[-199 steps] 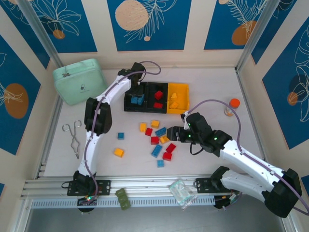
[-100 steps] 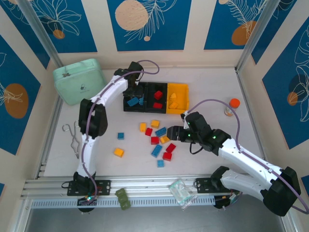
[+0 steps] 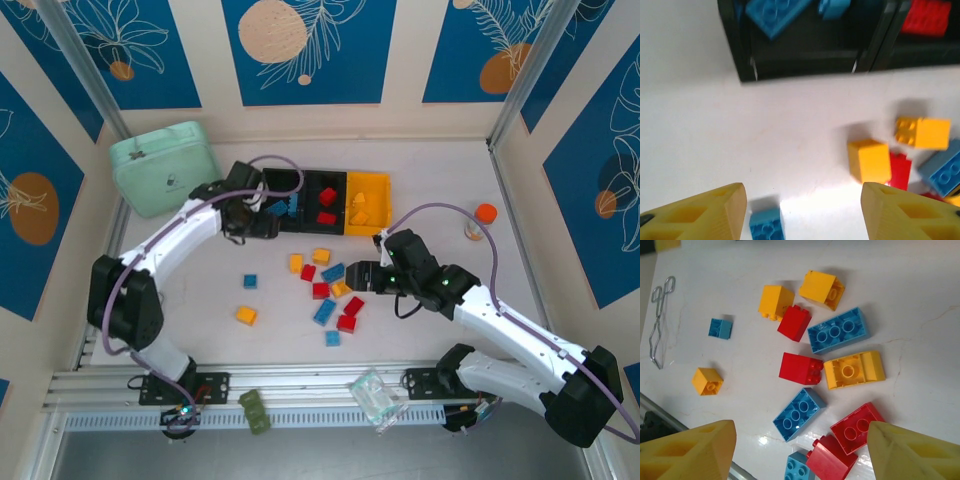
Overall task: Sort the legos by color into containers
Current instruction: Pick up the lego from the middle-left of the table.
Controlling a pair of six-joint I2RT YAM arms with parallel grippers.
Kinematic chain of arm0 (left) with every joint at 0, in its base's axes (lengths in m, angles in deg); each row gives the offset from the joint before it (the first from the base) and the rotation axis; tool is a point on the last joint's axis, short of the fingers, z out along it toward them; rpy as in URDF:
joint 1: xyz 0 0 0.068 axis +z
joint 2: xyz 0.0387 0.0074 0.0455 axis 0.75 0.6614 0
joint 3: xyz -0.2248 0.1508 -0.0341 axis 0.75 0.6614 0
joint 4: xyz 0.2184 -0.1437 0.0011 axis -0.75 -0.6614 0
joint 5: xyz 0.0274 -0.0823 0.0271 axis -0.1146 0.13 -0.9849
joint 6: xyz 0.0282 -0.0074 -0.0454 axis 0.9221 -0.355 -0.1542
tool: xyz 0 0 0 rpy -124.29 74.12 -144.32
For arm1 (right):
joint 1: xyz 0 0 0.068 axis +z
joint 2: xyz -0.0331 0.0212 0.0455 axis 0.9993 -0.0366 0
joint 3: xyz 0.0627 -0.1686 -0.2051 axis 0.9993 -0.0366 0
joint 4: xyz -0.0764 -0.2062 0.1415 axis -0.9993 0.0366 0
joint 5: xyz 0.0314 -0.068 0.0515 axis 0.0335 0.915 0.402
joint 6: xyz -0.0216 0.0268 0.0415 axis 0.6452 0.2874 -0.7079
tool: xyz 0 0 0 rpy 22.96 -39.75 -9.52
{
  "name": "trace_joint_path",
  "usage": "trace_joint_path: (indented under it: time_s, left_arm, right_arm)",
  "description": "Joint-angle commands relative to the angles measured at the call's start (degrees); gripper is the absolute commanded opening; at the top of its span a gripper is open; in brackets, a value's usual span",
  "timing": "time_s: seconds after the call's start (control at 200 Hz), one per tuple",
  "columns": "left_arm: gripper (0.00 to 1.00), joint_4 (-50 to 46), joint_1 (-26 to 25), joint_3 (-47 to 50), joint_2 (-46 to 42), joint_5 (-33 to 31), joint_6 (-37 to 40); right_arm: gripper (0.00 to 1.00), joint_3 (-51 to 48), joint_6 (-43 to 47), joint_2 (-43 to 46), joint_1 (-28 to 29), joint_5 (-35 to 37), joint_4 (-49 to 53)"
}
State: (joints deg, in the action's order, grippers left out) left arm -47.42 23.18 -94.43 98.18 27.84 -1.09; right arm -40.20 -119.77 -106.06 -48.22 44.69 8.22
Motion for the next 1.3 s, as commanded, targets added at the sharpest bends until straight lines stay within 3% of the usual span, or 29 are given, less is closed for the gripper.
trace_joint_path:
  time_s: [0.0,0.135,0.27,0.47,0.755,0.965,1.296]
  left_arm:
    - [0.63,1.0,-0.3,6.8,-6.5,2.7,-0.6]
    - [0.66,0.4,-0.3,15.1,-12.6,4.3,-0.7]
    - [0.80,-1.4,-0.3,21.6,-14.8,3.6,-3.1]
    - [0.82,-0.1,-1.3,28.4,-15.6,5.6,-5.7]
    - [0.81,-1.6,-7.1,29.2,-12.2,3.9,-6.7]
    - [0.74,-4.5,-9.8,27.6,-6.7,-1.6,-8.0]
    - [0.38,-3.9,-10.2,26.7,-8.8,-0.8,-8.3]
  right_arm:
    - [0.70,1.3,3.5,0.0,1.0,-4.5,0.3]
    - [0.74,1.1,6.3,0.0,2.3,-9.3,-0.8]
    - [0.80,0.1,6.8,-0.2,4.2,-12.1,-3.1]
    - [0.80,-0.5,6.2,-2.0,5.8,-11.9,-4.2]
    - [0.79,-0.8,5.8,-2.5,6.4,-10.1,-3.8]
    - [0.79,-1.6,5.2,-2.0,6.5,-9.9,-4.3]
    - [0.78,-2.4,4.8,-1.7,6.4,-8.8,-4.8]
